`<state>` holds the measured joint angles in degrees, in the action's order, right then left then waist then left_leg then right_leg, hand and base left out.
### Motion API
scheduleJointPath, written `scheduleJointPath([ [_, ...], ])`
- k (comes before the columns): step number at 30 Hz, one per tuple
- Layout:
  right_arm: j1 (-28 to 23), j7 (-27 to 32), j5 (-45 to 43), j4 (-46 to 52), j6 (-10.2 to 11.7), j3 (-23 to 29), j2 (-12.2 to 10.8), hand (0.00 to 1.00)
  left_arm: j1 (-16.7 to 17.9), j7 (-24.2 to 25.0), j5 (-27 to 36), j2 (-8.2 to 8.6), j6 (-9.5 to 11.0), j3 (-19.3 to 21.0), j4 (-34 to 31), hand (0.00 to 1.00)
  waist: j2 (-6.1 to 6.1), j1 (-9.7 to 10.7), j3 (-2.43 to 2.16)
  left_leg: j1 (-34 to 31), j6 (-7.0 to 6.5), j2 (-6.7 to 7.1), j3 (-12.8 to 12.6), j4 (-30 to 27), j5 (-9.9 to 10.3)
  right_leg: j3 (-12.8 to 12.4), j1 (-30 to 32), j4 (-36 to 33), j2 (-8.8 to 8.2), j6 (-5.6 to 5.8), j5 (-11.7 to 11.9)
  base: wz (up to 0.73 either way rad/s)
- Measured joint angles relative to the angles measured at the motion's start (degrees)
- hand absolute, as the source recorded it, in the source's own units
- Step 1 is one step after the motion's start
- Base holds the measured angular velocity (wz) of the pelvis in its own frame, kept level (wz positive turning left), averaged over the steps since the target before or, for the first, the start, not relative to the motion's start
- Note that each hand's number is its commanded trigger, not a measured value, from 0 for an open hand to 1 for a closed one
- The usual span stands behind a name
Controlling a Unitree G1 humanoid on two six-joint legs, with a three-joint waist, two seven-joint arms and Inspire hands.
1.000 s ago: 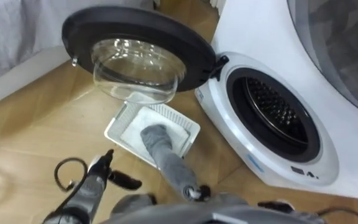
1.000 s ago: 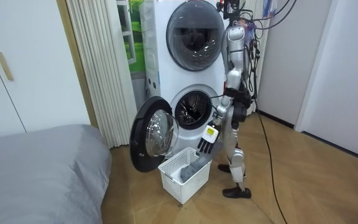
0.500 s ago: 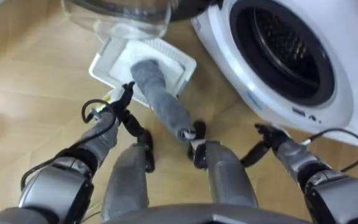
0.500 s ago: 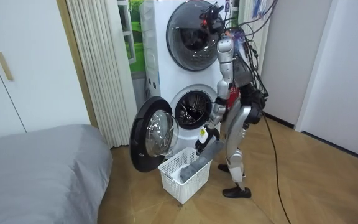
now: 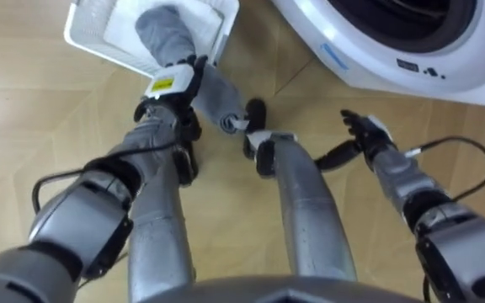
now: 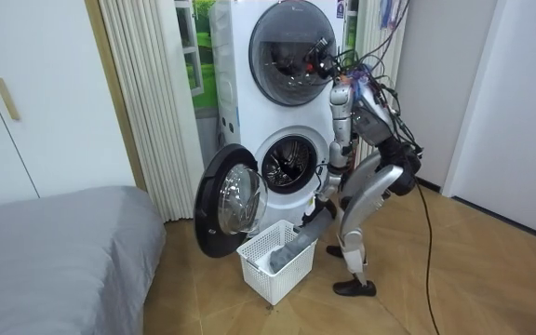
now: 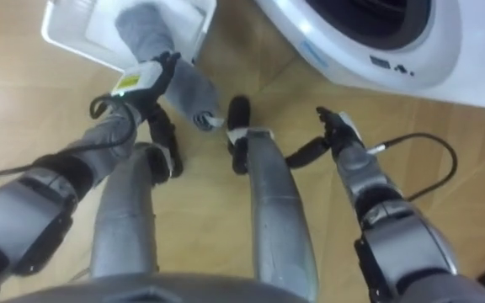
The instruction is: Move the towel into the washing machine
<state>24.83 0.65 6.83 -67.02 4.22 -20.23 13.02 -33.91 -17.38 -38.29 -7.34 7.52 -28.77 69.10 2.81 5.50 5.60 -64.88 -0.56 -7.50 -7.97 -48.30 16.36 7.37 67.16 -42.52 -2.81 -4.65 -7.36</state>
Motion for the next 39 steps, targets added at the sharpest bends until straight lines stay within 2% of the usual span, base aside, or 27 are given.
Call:
scheduleJointPath([
  [3,1.3,0.0,0.3,0.7,0.3,-2.3,0.2,0.00,-1.1,0.0,-0.1,-0.07,0.0,-0.9,0.1,0.00,0.05,0.6,-0.04,-3.5,0.65,-0.97,0.6,-3.5,0.9,0.6,3.3,-3.1,0.33,-1.02,-0.7,-0.06],
  [10,2.1,0.1,2.1,1.0,2.2,-4.3,-0.4,0.00,-1.8,-1.3,-0.1,-0.20,0.2,-1.8,0.3,0.00,0.07,1.8,-0.05,-6.6,1.79,-2.81,1.8,-7.3,2.5,0.9,5.6,-5.5,1.99,-1.73,-1.7,-0.06],
  [11,2.2,0.0,2.2,1.0,2.4,-4.3,-0.8,0.00,-1.9,-1.3,-0.1,-0.43,0.2,-1.7,0.7,0.25,0.07,2.6,-0.05,-7.0,1.83,-2.86,1.9,-7.4,2.5,1.0,6.1,-5.6,2.01,-1.79,-1.7,-0.08],
  [12,2.3,0.0,2.4,1.0,2.8,-4.3,-1.0,0.00,-2.0,-1.3,-0.1,-0.42,0.2,-1.8,0.8,0.56,0.06,2.9,-0.06,-7.4,1.84,-2.93,1.9,-7.5,2.5,1.0,6.4,-5.6,2.07,-1.86,-1.6,0.00],
  [13,2.3,0.0,2.6,1.0,2.9,-4.3,-1.1,0.00,-2.0,-1.3,-0.1,-0.44,0.2,-1.8,0.8,0.84,0.07,3.2,-0.06,-7.5,1.86,-2.94,1.9,-7.5,2.5,1.0,6.5,-5.6,2.07,-1.88,-1.6,0.00],
  [15,2.3,0.0,3.2,1.2,3.4,-4.4,-1.4,0.00,-2.1,-1.5,-0.1,-0.57,0.2,-2.0,0.8,1.00,0.08,3.7,-0.07,-7.9,1.86,-3.00,1.8,-7.5,2.5,1.0,7.0,-5.6,2.13,-1.93,-1.6,-0.02],
  [20,2.2,0.2,4.9,1.5,3.4,-4.6,-1.4,0.00,-3.1,-3.3,-0.6,-1.61,0.3,-3.1,1.0,1.00,0.11,3.8,-0.08,-8.6,1.73,-3.75,1.9,-8.8,3.1,1.5,7.5,-6.2,2.34,-2.21,-1.7,-0.08],
  [28,2.2,0.5,4.9,1.6,3.5,-5.5,-1.6,0.00,-4.1,-5.0,-3.3,-2.60,0.4,-3.5,0.9,1.00,0.17,4.3,-0.12,-8.7,1.91,-3.79,1.9,-9.1,3.5,1.5,7.5,-6.3,2.35,-2.16,-1.7,-0.01],
  [31,2.2,0.6,4.9,1.9,3.5,-5.5,-2.1,0.00,-4.1,-5.4,-4.0,-2.96,0.4,-3.6,0.8,1.00,0.19,5.1,-0.13,-8.7,1.90,-3.79,1.9,-9.1,3.5,1.5,7.5,-6.4,2.33,-2.16,-1.7,0.00],
  [39,2.1,1.4,5.7,2.2,3.4,-5.8,-2.1,0.00,-4.6,-6.3,-5.2,-3.36,0.6,-6.2,0.9,1.00,0.21,5.3,-0.16,-8.4,1.80,-3.71,1.9,-9.3,3.4,1.5,7.3,-6.7,2.20,-2.17,-1.7,0.00],
])
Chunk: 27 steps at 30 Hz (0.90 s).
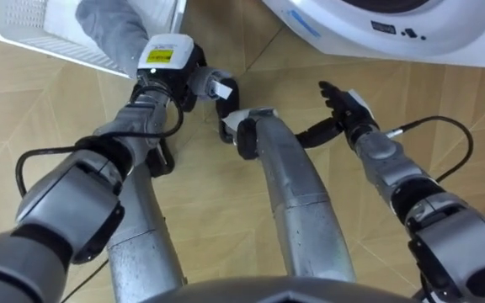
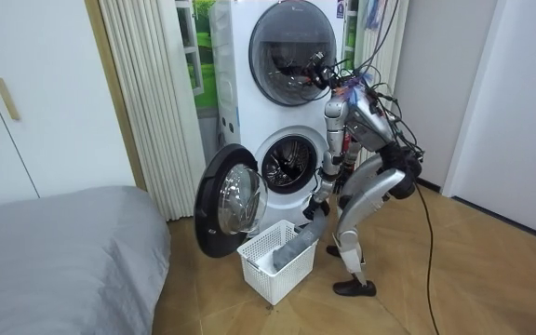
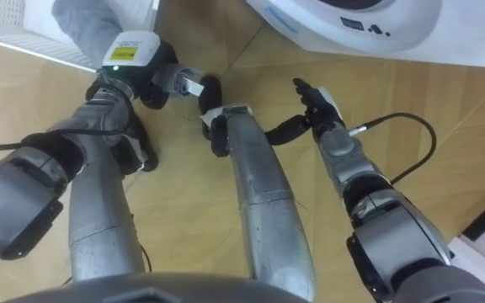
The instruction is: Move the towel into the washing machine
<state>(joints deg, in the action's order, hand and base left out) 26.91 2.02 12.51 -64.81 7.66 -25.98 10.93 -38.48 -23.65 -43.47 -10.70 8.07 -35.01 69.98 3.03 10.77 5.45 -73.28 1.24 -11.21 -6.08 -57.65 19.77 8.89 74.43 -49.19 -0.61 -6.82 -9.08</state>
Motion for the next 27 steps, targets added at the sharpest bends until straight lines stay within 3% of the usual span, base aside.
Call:
scheduleJointPath([
  [4,0.1,0.5,1.1,-0.5,0.0,-0.4,0.2,0.00,0.0,0.1,0.2,-0.33,0.3,-2.4,-0.1,1.00,0.02,-0.2,-0.02,0.7,-0.06,0.21,-0.2,-0.3,0.0,-0.2,-0.5,-0.8,-0.25,0.00,0.0,0.00],
  [10,-0.2,0.8,1.7,-3.3,-0.2,-0.3,0.0,0.00,1.4,-0.1,1.0,-1.31,3.8,-2.4,-0.1,1.00,-0.04,-2.0,0.01,6.2,0.16,0.02,-1.2,0.7,0.0,-0.9,-5.1,-0.2,-0.24,-0.09,-0.1,0.00],
  [13,0.0,1.0,8.6,-3.3,1.0,0.4,-0.3,0.00,1.8,-2.7,2.0,-1.61,5.0,-2.0,0.0,1.00,-0.02,-2.9,0.02,8.9,0.44,0.06,-1.7,1.6,-0.1,-1.0,-7.6,0.5,-0.35,-0.20,0.1,0.00],
  [18,0.4,0.9,14.5,0.9,3.7,2.3,-3.0,0.00,2.8,-8.9,3.5,-0.57,6.6,3.8,-0.3,1.00,-0.11,-4.5,0.10,15.5,0.81,0.77,-2.0,5.9,-1.4,-1.0,-14.0,4.1,-0.39,-0.06,0.7,0.05],
  [23,0.4,1.1,16.4,5.0,4.9,2.6,-3.2,0.00,3.5,-16.3,5.8,-0.06,8.2,6.7,-4.3,1.00,-0.17,-6.7,0.11,18.8,0.73,1.04,-2.1,8.5,-1.8,-0.8,-17.3,6.7,-0.38,0.12,0.9,0.02],
  [27,-0.3,1.0,15.3,8.6,4.9,2.6,-4.0,0.00,5.2,-19.5,7.1,1.06,8.4,10.2,-9.4,1.00,-0.40,-6.8,-0.02,21.1,0.33,1.91,-2.0,11.0,-2.3,-0.5,-19.5,8.4,-0.86,0.37,0.8,0.08],
])
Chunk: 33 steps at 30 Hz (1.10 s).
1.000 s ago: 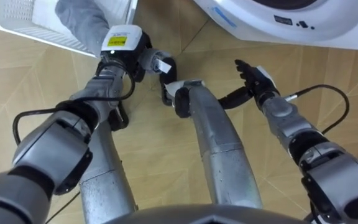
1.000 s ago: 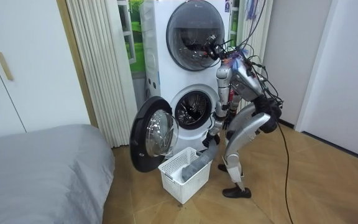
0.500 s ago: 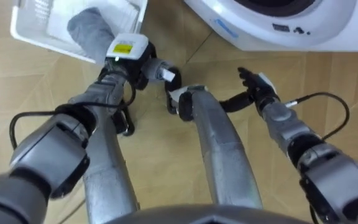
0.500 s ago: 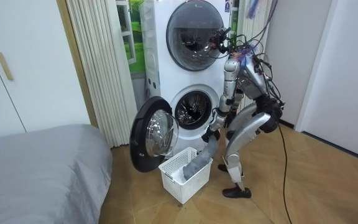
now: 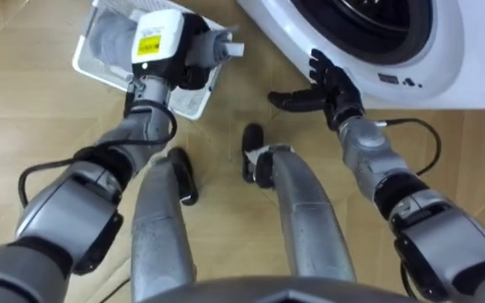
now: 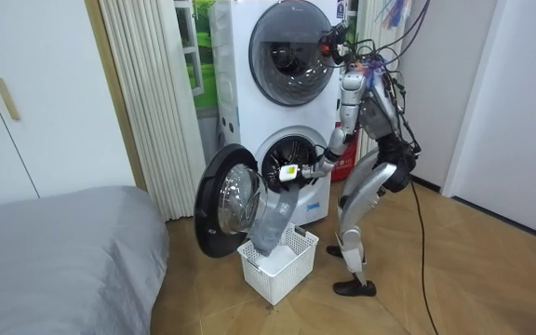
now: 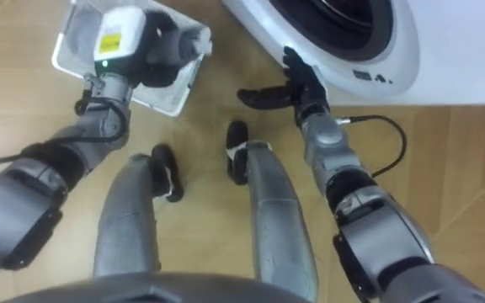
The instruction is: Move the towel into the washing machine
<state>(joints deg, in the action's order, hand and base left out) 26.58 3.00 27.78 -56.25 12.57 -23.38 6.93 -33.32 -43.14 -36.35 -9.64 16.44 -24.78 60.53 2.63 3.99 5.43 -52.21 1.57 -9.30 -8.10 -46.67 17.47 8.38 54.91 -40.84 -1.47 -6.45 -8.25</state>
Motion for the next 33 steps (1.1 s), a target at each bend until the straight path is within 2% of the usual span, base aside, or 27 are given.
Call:
scheduleJointPath([
  [3,0.4,0.7,-2.9,1.5,0.3,-0.1,-0.4,0.00,0.7,-0.8,8.3,2.57,0.5,0.2,-5.4,1.00,-0.22,-0.8,-0.12,0.6,-0.47,0.60,0.1,1.5,-0.5,0.4,-0.8,0.9,-0.52,0.38,0.0,0.11],
  [4,0.4,1.0,-3.4,1.5,0.3,0.0,-0.4,0.00,0.8,-0.8,10.0,2.95,0.6,0.1,-5.8,1.00,-0.22,-0.9,-0.12,0.8,-0.50,0.73,0.1,1.6,-0.6,0.5,-1.0,1.0,-0.68,0.45,0.0,0.08],
  [5,0.2,1.3,-4.3,2.1,0.3,0.0,-0.5,0.00,1.4,0.1,13.5,3.95,0.7,0.1,-7.5,1.00,-0.28,-1.1,-0.17,1.1,-0.73,1.06,0.1,2.0,-0.7,0.6,-1.2,1.1,-1.02,0.68,-0.2,0.10],
  [6,0.0,1.4,-5.3,2.9,0.3,0.0,-0.5,0.00,1.9,0.7,15.6,4.06,1.0,0.2,-8.6,1.00,-0.27,-1.3,-0.19,1.1,-0.83,1.13,0.1,2.1,-0.8,0.6,-1.2,1.2,-1.09,0.71,-0.2,0.11],
  [7,-0.3,1.3,-6.9,4.2,0.4,0.0,-0.6,0.00,3.1,2.6,20.3,4.49,1.6,0.4,-10.8,1.00,-0.24,-1.4,-0.20,1.0,-0.86,1.24,0.0,2.1,-0.8,0.7,-1.3,1.2,-1.24,0.85,-0.3,0.06],
  [10,-0.8,0.6,-9.3,5.1,0.7,-0.3,-0.7,0.00,4.7,9.2,32.9,4.82,1.8,0.3,-14.2,1.00,-0.22,-1.9,-0.23,1.2,-1.19,1.20,-0.2,2.1,-1.0,1.2,-1.8,1.3,-1.62,0.97,-0.4,0.10],
  [12,-1.6,-0.6,-9.9,5.1,0.6,0.1,-0.7,0.00,6.0,15.0,45.4,4.81,1.8,0.2,-17.2,1.00,0.02,-2.1,-0.59,1.3,-1.49,1.65,-0.1,2.6,-1.3,1.6,-2.1,1.3,-2.33,1.14,-0.6,0.20],
  [13,-1.8,-0.7,-9.9,5.1,0.6,0.2,-0.6,0.00,6.3,16.6,48.3,4.81,1.8,0.2,-17.9,1.00,-0.02,-2.2,-0.70,1.3,-1.55,1.89,0.0,2.6,-1.4,1.6,-2.1,1.2,-2.54,1.19,-0.6,0.16],
  [14,-2.3,-0.9,-9.9,4.7,0.5,0.2,-0.5,0.00,6.7,20.6,55.6,4.86,1.8,-0.1,-18.2,1.00,-0.14,-2.5,-0.90,1.5,-1.63,2.09,0.2,2.6,-1.5,1.8,-2.5,1.2,-2.77,1.27,-0.6,0.11],
  [15,-2.5,-1.1,-9.9,4.5,0.4,0.2,-0.5,0.00,6.8,22.6,59.1,4.79,1.8,-0.2,-18.2,1.00,-0.09,-2.5,-0.93,1.8,-1.67,2.07,0.3,2.7,-1.5,1.9,-2.8,1.2,-2.89,1.30,-0.6,0.13],
  [16,-3.0,-1.6,-9.9,4.5,0.3,0.3,-0.6,0.00,7.2,26.0,65.3,4.51,1.8,-0.2,-18.2,1.00,0.15,-2.5,-1.48,2.0,-1.78,2.08,0.5,2.7,-1.6,2.1,-3.1,1.2,-3.10,1.40,-0.6,0.13],
  [18,-3.9,-2.6,-10.1,3.5,0.3,0.5,-0.7,0.00,7.9,33.0,77.5,4.05,1.6,-0.5,-18.2,1.00,0.17,-2.4,-1.88,3.3,-1.99,2.11,0.9,3.2,-1.9,2.8,-5.1,2.4,-3.21,1.63,-0.2,0.11],
  [19,-4.2,-2.7,-10.2,3.1,0.3,0.5,-0.7,0.00,8.2,34.8,79.9,4.03,1.4,-0.5,-18.2,1.00,0.25,-2.5,-2.05,3.7,-1.99,2.14,0.9,3.3,-1.9,2.9,-5.5,2.5,-3.23,1.69,-0.2,0.04],
  [21,-5.3,-3.4,-10.2,2.9,-0.3,0.6,-0.7,0.00,9.8,41.3,87.8,3.85,0.2,-0.7,-19.5,1.00,0.17,-2.6,-2.60,4.4,-2.23,2.26,1.2,3.6,-2.0,3.2,-6.7,3.4,-3.26,2.01,0.2,0.02],
  [22,-5.4,-3.6,-10.3,2.9,-0.5,0.6,-0.7,0.00,10.0,43.0,89.6,3.83,-0.3,-0.8,-19.6,1.00,0.16,-2.6,-2.61,4.5,-2.32,2.34,1.2,3.8,-2.1,3.3,-6.9,3.6,-3.31,2.09,0.2,0.04],
  [24,-5.6,-4.6,-11.6,3.1,-1.5,1.4,-0.5,0.00,10.6,48.4,96.0,3.78,-3.0,-1.0,-19.6,1.00,0.16,-2.2,-2.76,5.0,-2.58,2.83,1.3,4.7,-2.6,3.2,-7.4,4.4,-3.53,2.33,0.7,0.07],
  [29,-5.4,-6.4,-12.3,3.1,-4.0,2.9,-0.4,0.00,10.8,55.9,104.6,3.18,-7.9,-2.2,-19.2,1.00,0.00,-2.0,-2.85,5.0,-2.67,3.06,1.6,5.6,-3.1,3.3,-7.6,5.8,-3.43,2.50,1.5,0.00],
  [30,-5.4,-6.6,-12.4,3.1,-4.3,3.2,-0.4,0.29,10.9,56.6,105.1,3.18,-8.4,-2.4,-19.0,1.00,-0.02,-1.9,-2.86,5.0,-2.67,3.06,1.7,5.7,-3.2,3.4,-7.7,6.0,-3.38,2.50,1.5,0.00],
  [32,-5.3,-7.0,-12.9,3.0,-5.5,3.5,-0.3,0.72,11.7,59.1,106.6,3.18,-10.2,-2.7,-18.8,1.00,-0.02,-1.6,-2.86,5.3,-2.66,3.12,1.7,6.0,-3.2,3.6,-8.1,6.4,-3.32,2.51,1.6,0.02],
  [33,-5.2,-7.2,-13.3,3.0,-6.1,4.1,-0.4,1.00,11.9,60.1,106.7,3.18,-10.8,-2.7,-18.7,1.00,-0.03,-1.6,-2.86,5.3,-2.65,3.12,1.7,6.2,-3.2,3.6,-8.1,6.5,-3.28,2.51,1.6,0.00],
])
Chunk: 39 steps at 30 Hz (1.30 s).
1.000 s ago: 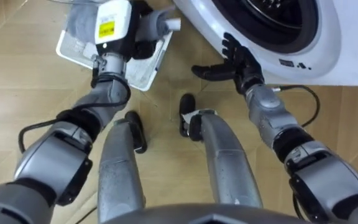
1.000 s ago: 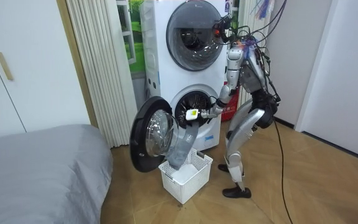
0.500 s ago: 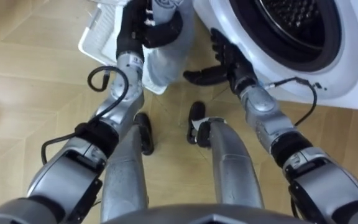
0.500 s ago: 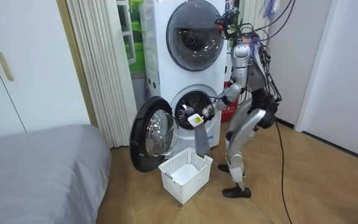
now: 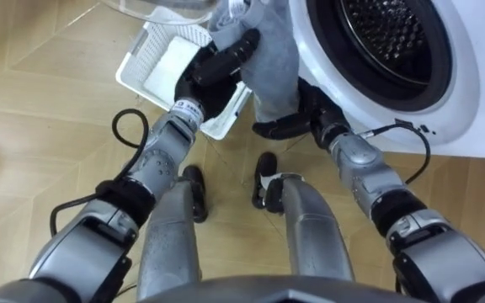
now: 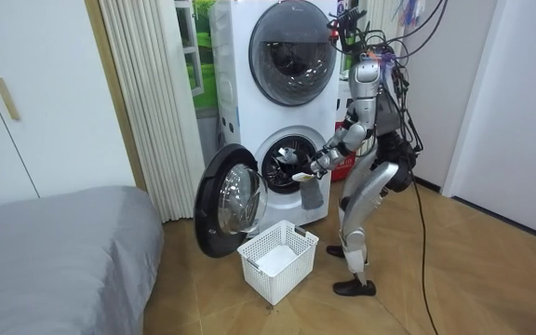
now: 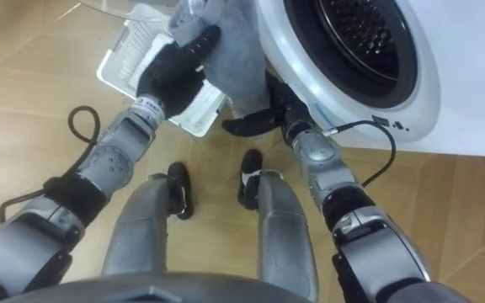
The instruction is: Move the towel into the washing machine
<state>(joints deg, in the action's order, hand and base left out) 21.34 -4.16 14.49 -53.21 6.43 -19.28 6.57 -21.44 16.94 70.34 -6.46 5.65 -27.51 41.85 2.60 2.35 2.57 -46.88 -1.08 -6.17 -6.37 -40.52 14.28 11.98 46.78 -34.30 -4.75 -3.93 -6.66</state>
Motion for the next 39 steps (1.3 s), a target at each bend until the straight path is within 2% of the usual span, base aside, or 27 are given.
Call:
scheduleJointPath([
  [4,0.0,-0.4,-1.3,-0.2,-1.7,1.3,0.0,1.00,0.0,2.1,-0.1,0.04,-2.1,0.0,0.5,1.00,-0.06,-0.1,0.01,0.0,0.03,-0.11,0.0,0.2,0.0,0.1,-0.2,0.8,0.55,-0.05,0.2,0.00],
  [5,0.0,-0.3,-1.6,-0.2,-2.4,1.8,0.0,1.00,0.0,2.3,-0.1,0.32,-2.9,0.0,0.5,1.00,-0.18,-0.7,0.00,0.0,0.06,-0.14,0.0,0.3,0.0,0.0,-0.2,0.9,0.56,-0.09,0.2,0.00],
  [9,0.0,0.3,-1.8,-0.2,-2.8,2.3,0.3,1.00,-0.1,2.3,1.3,1.37,-3.2,0.0,0.4,1.00,-0.50,-1.5,0.02,0.0,0.20,-0.13,-0.2,0.8,-0.1,-0.1,0.0,0.6,0.55,-0.11,0.2,0.00],
  [13,0.0,2.0,-1.4,-0.1,-2.8,1.5,0.1,1.00,0.0,1.9,5.6,1.40,-3.3,0.0,0.4,1.00,-0.84,-1.7,0.00,-0.1,0.35,-0.09,0.1,1.0,-0.2,0.0,0.2,0.7,0.57,-0.21,0.1,0.00],
  [18,-0.4,2.5,-1.7,-0.5,-2.9,1.4,0.4,1.00,0.2,1.8,5.6,1.42,-4.5,0.2,0.7,1.00,-0.88,-3.0,0.00,0.1,0.48,-0.08,0.1,1.3,-0.3,-0.2,0.1,0.7,0.64,-0.23,0.1,0.00],
  [19,-0.6,2.8,-2.0,-0.5,-3.3,1.4,0.1,1.00,0.7,1.8,5.7,1.42,-4.6,0.5,0.9,0.00,-0.90,-3.1,-0.01,0.3,0.48,-0.07,0.0,1.3,-0.3,-0.4,0.1,0.7,0.72,-0.22,0.1,-0.05],
  [25,-3.2,4.6,-1.7,-0.2,-4.9,1.3,0.0,1.00,4.0,1.3,9.1,1.80,-6.1,0.6,0.8,0.00,-1.56,-4.1,-0.33,0.3,0.62,0.00,0.0,1.4,-0.3,-0.4,0.3,0.7,0.57,-0.41,-0.1,-0.01],
  [28,-3.3,6.7,-1.1,-0.4,-5.1,1.5,0.1,1.00,4.3,1.0,11.0,2.85,-6.1,1.2,0.9,0.00,-2.01,-4.9,-0.61,0.3,0.74,-0.02,-0.2,1.3,-0.4,-0.4,0.4,0.5,0.59,-0.49,-0.1,0.00],
  [32,-4.2,8.3,3.7,-0.7,-5.2,2.5,0.6,1.00,5.5,-0.5,11.7,3.39,-5.7,5.9,1.4,0.00,-2.03,-5.8,-0.62,0.5,1.01,0.10,-0.2,1.7,-0.6,-0.2,0.3,0.3,0.50,-0.77,-0.3,0.02],
  [36,-4.7,9.4,9.9,-1.6,-5.4,5.1,0.7,1.00,7.6,-4.5,9.2,1.70,-5.6,8.6,2.9,0.00,-2.04,-5.8,-0.62,0.4,1.17,0.05,0.1,2.0,-0.7,0.2,0.3,0.4,0.49,-1.00,-0.4,0.03],
  [39,-4.4,9.7,19.6,-3.5,-6.1,7.6,1.4,1.00,9.8,-9.1,4.5,0.30,-5.6,9.9,3.2,0.00,-2.05,-5.9,-0.61,0.1,1.28,0.09,0.7,1.9,-0.8,0.8,0.3,0.4,0.41,-1.10,-0.7,0.10],
])
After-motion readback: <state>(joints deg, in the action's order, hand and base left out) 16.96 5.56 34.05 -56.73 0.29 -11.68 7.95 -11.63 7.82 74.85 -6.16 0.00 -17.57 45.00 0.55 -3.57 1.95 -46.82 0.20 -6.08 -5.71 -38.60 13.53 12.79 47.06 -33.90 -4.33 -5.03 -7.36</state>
